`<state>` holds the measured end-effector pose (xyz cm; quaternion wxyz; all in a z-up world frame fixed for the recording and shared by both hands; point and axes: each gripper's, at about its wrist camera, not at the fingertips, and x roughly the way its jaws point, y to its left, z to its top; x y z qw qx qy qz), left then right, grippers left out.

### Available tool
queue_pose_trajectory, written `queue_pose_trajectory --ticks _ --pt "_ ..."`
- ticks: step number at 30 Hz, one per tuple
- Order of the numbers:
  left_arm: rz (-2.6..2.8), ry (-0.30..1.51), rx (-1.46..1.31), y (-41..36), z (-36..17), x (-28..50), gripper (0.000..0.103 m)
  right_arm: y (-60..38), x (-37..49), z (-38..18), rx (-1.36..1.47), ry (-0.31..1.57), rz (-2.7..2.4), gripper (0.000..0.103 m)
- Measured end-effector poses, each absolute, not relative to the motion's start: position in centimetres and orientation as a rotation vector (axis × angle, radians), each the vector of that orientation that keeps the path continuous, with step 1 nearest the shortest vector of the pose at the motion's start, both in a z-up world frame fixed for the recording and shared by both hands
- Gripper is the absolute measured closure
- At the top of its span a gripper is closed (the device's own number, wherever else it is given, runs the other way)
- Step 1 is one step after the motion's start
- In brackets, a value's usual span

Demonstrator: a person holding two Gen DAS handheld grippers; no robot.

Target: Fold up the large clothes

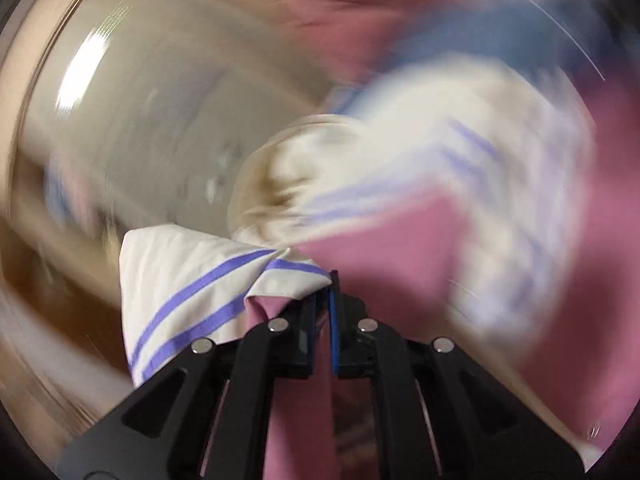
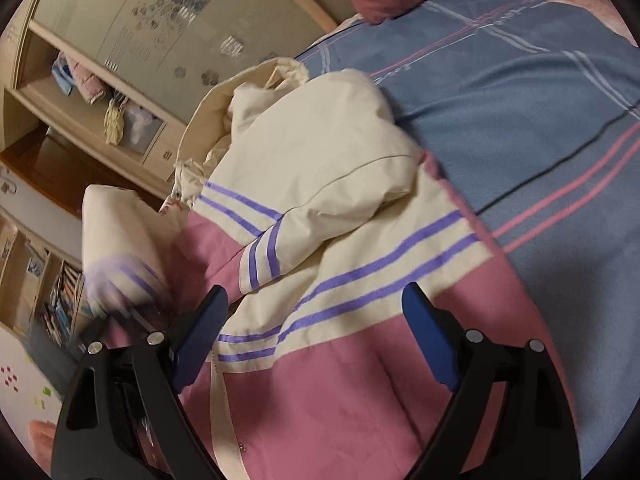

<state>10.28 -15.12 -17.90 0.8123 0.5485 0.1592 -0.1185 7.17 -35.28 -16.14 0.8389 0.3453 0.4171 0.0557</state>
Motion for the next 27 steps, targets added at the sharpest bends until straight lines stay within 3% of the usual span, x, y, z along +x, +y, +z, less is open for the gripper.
queue_pose_trajectory --ticks 2,4,7,9,11,15,19,23,25,26,27 --pt "-0.246 0.332 1.253 -15.8 -21.0 8.4 0.093 -36.0 6.4 -15.7 0.726 0.869 0.097 0.014" --pt "-0.264 0.432 1.157 -14.5 -20.8 8.2 0.092 -36.8 5.6 -15.5 0.722 0.861 0.074 0.014" --pt "-0.297 0.578 0.945 -11.4 -18.4 8.0 0.076 -37.3 5.1 -15.7 0.716 0.865 0.050 0.014" --pt "-0.347 0.629 0.789 -9.3 -16.4 6.6 0.026 -36.9 5.0 -15.7 0.707 0.864 0.051 0.014" --pt "-0.377 0.629 0.668 -6.9 -14.9 4.7 0.015 -35.8 5.3 -15.8 0.687 0.870 0.072 0.014" --pt "-0.304 0.679 0.431 -0.7 -12.9 2.7 0.015 -33.7 6.3 -16.1 0.676 0.897 0.122 0.014" --pt "-0.115 0.744 -0.030 11.0 -11.0 6.5 0.015 -31.3 6.9 -15.5 0.648 0.896 0.177 0.014" --pt "-0.122 0.813 -0.355 17.1 -12.7 10.6 0.018 -28.9 7.1 -14.9 0.601 0.906 0.231 0.014" --pt "-0.170 0.870 -0.436 17.8 -13.9 12.6 0.046 -27.9 7.1 -14.7 0.580 0.912 0.250 0.014" --pt "-0.200 0.903 -0.458 17.2 -14.3 14.1 0.068 -27.2 7.1 -14.6 0.562 0.914 0.262 0.014" --pt "-0.216 0.926 -0.473 16.8 -14.4 14.8 0.074 -26.7 7.1 -14.4 0.548 0.914 0.268 0.014"
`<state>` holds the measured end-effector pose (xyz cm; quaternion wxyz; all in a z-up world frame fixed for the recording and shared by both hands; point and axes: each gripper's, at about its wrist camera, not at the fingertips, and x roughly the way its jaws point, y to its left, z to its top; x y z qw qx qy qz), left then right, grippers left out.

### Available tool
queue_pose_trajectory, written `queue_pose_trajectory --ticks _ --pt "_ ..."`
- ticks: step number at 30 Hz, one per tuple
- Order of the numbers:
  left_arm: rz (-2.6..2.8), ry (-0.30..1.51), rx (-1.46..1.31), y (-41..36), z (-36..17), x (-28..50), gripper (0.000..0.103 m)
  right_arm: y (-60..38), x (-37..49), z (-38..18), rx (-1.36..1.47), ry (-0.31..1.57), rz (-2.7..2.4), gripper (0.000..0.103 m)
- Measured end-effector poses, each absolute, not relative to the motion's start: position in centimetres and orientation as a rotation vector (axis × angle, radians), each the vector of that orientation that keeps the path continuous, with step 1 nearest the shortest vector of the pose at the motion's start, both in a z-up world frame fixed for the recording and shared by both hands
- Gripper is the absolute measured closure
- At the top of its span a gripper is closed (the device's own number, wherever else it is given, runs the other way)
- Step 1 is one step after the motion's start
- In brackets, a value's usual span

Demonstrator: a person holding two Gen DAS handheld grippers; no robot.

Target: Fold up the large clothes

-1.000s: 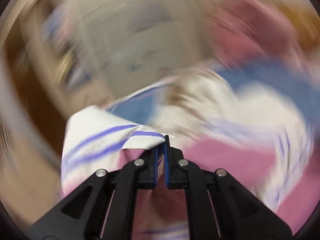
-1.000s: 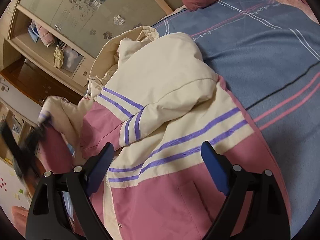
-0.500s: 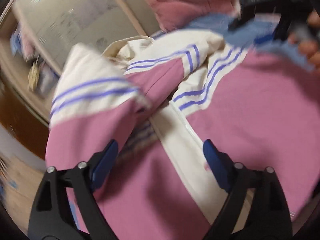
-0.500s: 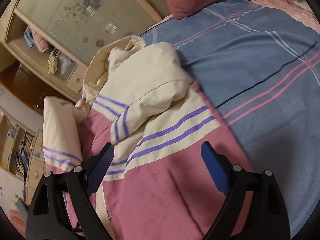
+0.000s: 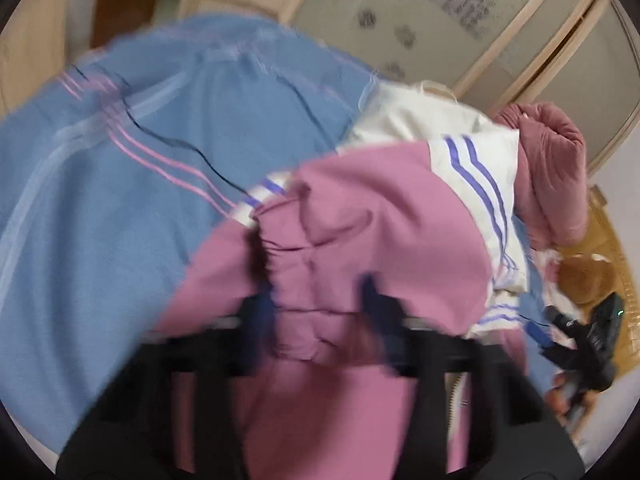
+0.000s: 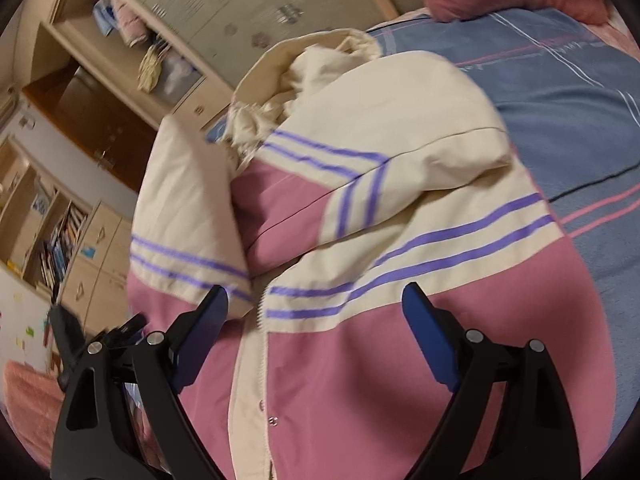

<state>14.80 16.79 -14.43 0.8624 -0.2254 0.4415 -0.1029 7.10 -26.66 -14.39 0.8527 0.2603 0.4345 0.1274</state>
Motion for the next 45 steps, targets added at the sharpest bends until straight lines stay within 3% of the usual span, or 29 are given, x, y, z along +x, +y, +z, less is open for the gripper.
queue_pose_trajectory --ticks 3,9,13,14,16,17,18,23,24,29,37,45 --pt "-0.325 0.895 -0.461 14.6 -12.9 15.4 0.088 -25.3 7.0 -13.9 0.487 0.911 0.291 0.014" --pt "-0.540 0.776 -0.328 5.5 -6.0 17.5 0.089 -25.5 6.6 -13.6 0.507 0.885 0.272 0.014" --pt "-0.780 0.747 -0.084 -3.8 -3.6 13.9 0.089 -27.4 5.9 -14.1 0.554 0.878 0.196 0.014" --pt "-0.832 0.744 -0.028 -5.6 -3.8 12.2 0.087 -28.3 5.7 -14.6 0.574 0.886 0.153 0.014" --pt "-0.876 0.766 0.000 -6.7 -4.9 10.0 0.068 -30.0 5.3 -15.5 0.607 0.912 0.083 0.014" --pt "-0.869 0.784 -0.009 -6.4 -5.6 9.6 0.047 -30.8 5.1 -15.9 0.618 0.922 0.049 0.014" --pt "-0.845 0.789 -0.016 -5.9 -6.1 9.7 0.034 -31.3 4.8 -16.2 0.622 0.922 0.028 0.014" --pt "-0.641 0.833 -0.077 0.3 -8.1 12.6 0.030 -34.3 2.7 -16.2 0.737 0.853 0.013 0.014" --pt "-0.590 0.848 -0.104 1.7 -8.4 13.5 0.030 -34.4 2.5 -16.1 0.766 0.840 0.040 0.010" --pt "-0.547 0.904 -0.342 6.0 -9.2 16.8 0.030 -31.8 3.2 -13.8 0.796 0.776 0.200 0.007" --pt "-0.840 0.707 -0.154 -4.7 -2.5 7.8 0.028 -30.2 3.5 -11.1 0.771 0.765 0.327 0.007" --pt "-0.962 0.736 0.098 -10.9 -3.6 -1.6 0.012 -32.9 1.6 -11.3 0.776 0.735 0.241 0.007"
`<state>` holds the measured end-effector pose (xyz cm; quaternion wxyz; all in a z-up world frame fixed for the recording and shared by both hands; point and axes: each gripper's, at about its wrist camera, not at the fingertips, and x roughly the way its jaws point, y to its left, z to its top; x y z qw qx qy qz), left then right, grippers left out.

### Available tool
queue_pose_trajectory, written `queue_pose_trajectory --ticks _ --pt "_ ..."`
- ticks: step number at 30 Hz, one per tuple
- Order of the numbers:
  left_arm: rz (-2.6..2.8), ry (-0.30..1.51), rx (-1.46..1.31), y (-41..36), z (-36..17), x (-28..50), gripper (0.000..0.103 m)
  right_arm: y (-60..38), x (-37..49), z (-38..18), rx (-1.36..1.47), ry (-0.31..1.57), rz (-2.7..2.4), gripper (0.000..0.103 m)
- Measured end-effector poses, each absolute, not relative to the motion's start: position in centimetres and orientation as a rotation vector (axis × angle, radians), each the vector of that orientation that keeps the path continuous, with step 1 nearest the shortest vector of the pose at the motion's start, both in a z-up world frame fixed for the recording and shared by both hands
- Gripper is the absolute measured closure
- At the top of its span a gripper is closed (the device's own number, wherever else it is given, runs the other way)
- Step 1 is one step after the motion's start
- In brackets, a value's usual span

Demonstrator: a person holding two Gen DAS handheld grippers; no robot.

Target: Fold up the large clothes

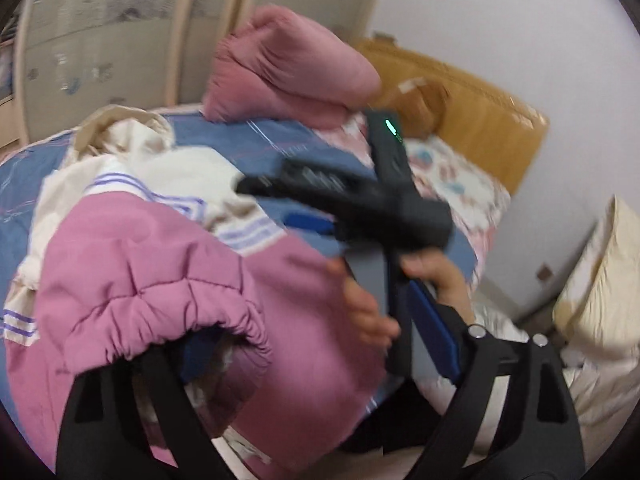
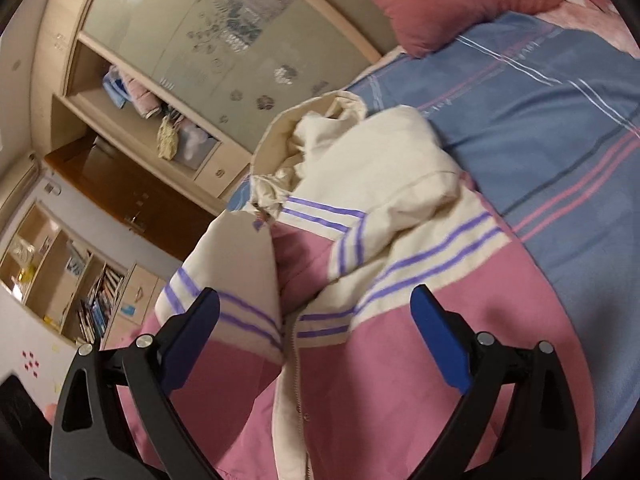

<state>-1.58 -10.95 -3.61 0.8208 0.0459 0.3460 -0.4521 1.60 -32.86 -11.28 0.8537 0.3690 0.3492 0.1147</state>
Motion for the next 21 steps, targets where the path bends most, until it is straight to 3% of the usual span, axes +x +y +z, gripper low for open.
queue_pose_trajectory --ticks 6,12,14,16,18,21 --pt "-0.970 0.857 0.001 -8.7 -7.0 1.1 0.012 -30.2 1.6 -11.5 0.737 0.897 0.536 0.007" --pt "-1.016 0.828 0.000 -6.6 -7.3 -0.3 0.012 -24.0 4.6 -11.4 0.686 1.070 0.771 0.007" --pt "-1.006 0.821 0.010 -6.3 -7.5 -0.7 0.012 -21.9 5.3 -11.5 0.666 1.089 0.842 0.031" --pt "-0.985 0.825 0.005 -5.4 -7.4 -0.8 0.012 -21.0 5.8 -11.6 0.642 1.113 0.816 0.089" --pt "-0.954 0.833 0.002 -4.8 -7.5 -0.6 0.012 -20.6 6.3 -11.9 0.652 1.130 0.802 0.095" --pt "-0.957 0.819 -0.008 -3.0 -7.1 -1.0 0.012 -22.1 7.3 -10.8 0.677 1.054 0.745 0.096"
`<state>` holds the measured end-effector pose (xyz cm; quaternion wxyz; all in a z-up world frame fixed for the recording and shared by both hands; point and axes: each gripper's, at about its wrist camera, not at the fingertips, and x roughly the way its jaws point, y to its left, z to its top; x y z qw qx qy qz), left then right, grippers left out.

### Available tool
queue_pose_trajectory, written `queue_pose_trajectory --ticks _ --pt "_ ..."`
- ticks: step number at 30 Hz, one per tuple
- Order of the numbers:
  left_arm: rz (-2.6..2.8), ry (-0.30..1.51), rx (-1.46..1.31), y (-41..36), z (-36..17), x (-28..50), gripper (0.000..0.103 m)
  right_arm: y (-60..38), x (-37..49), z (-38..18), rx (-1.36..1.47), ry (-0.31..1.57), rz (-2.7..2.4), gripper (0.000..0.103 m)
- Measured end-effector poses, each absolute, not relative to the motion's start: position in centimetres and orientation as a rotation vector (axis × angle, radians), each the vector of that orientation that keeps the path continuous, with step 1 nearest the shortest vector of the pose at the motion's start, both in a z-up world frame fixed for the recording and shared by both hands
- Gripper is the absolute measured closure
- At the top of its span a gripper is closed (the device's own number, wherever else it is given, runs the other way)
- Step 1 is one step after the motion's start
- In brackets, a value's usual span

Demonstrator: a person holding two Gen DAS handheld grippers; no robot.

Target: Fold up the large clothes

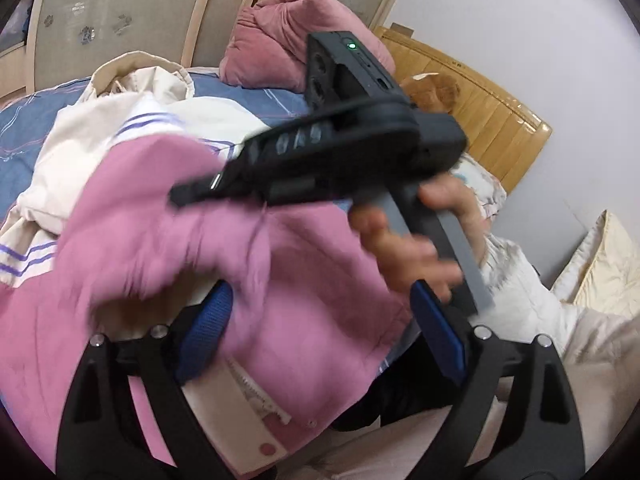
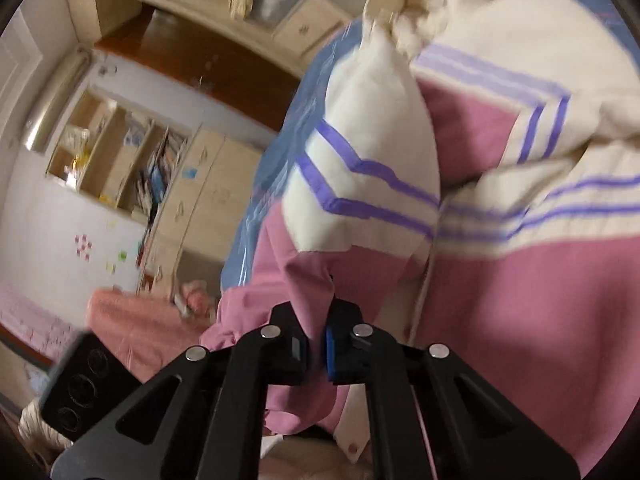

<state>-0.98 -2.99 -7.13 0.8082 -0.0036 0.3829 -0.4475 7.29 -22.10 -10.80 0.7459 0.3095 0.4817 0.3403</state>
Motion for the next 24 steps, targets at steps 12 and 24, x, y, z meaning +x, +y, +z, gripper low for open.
queue_pose_trajectory --ticks 12,24 --pt "-0.500 0.945 -0.262 8.0 -10.7 12.7 0.011 -35.4 8.8 -12.2 0.668 0.875 0.134 0.007" --pt "-0.270 1.093 -0.411 8.4 -15.2 26.1 0.011 -34.3 1.7 -15.7 0.631 0.997 0.175 0.002"
